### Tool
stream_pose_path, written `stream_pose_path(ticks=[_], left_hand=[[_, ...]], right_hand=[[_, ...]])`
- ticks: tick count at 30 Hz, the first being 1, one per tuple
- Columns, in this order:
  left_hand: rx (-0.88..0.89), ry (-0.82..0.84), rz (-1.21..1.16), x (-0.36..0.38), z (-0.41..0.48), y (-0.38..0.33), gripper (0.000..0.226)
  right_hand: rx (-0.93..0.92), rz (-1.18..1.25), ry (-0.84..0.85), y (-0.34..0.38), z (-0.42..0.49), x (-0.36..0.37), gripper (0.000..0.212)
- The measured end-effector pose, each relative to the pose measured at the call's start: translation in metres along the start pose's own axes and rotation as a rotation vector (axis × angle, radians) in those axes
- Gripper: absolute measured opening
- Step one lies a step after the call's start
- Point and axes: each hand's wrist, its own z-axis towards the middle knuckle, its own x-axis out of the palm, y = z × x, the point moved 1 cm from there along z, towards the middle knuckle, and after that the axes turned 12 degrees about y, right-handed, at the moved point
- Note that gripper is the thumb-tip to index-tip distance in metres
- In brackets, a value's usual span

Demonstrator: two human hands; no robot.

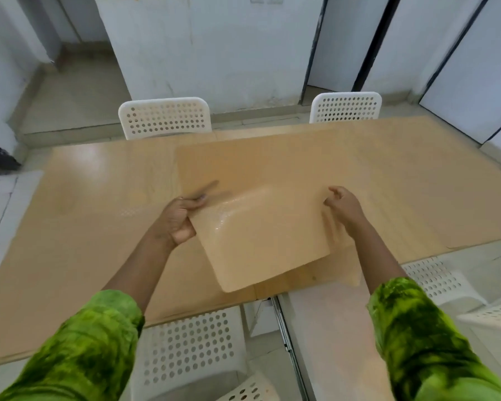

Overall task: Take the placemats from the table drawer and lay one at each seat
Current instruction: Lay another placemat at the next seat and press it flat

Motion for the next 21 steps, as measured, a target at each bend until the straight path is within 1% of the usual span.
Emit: stream_pose_path(ticks=[2, 4, 6, 8, 9, 11, 13, 14, 15, 17, 18, 20, 21], left_hand=[[0.018, 0.027, 0.038, -0.013, -0.020, -0.016, 0.042], [0.029, 0.019, 0.064, -0.027, -0.040, -0.030, 0.036], [0.048, -0.022, 0.069, -0.045, -0.064, -0.043, 0.031], [0.059, -0.063, 0.074, -0.066, -0.090, -0.056, 0.034], [0.062, -0.082, 0.075, -0.076, -0.102, -0.061, 0.034], [0.076, -0.112, 0.083, -0.097, -0.134, -0.075, 0.034], [0.096, -0.161, 0.095, -0.121, -0.171, -0.088, 0.035], [0.098, -0.175, 0.089, -0.131, -0.188, -0.094, 0.038], [0.093, -0.206, 0.092, -0.145, -0.209, -0.101, 0.037], [0.093, -0.238, 0.086, -0.172, -0.255, -0.115, 0.025], [0.098, -0.267, 0.081, -0.185, -0.278, -0.122, 0.027], [0.116, -0.324, 0.077, -0.213, -0.324, -0.138, 0.021], [0.127, -0.349, 0.067, -0.224, -0.342, -0.144, 0.032]], right_hand=[[0.052, -0.016, -0.006, 0.006, 0.004, 0.000, 0.060], [0.107, 0.028, -0.017, 0.013, 0.000, 0.004, 0.068], [0.145, 0.127, 0.016, 0.021, -0.007, 0.017, 0.068], [0.168, 0.223, 0.054, 0.031, -0.014, 0.036, 0.057], [0.168, 0.262, 0.053, 0.034, -0.016, 0.046, 0.045], [0.173, 0.321, 0.025, 0.049, -0.030, 0.070, 0.006], [0.177, 0.330, 0.011, 0.062, -0.043, 0.099, 0.020], [0.173, 0.332, 0.017, 0.069, -0.051, 0.112, 0.022], [0.166, 0.332, 0.031, 0.078, -0.063, 0.131, 0.023], [0.111, 0.362, 0.066, 0.097, -0.088, 0.170, 0.024], [0.083, 0.373, 0.087, 0.106, -0.100, 0.190, 0.023], [0.029, 0.413, 0.118, 0.124, -0.125, 0.232, 0.020], [0.008, 0.441, 0.127, 0.132, -0.134, 0.249, 0.020]])
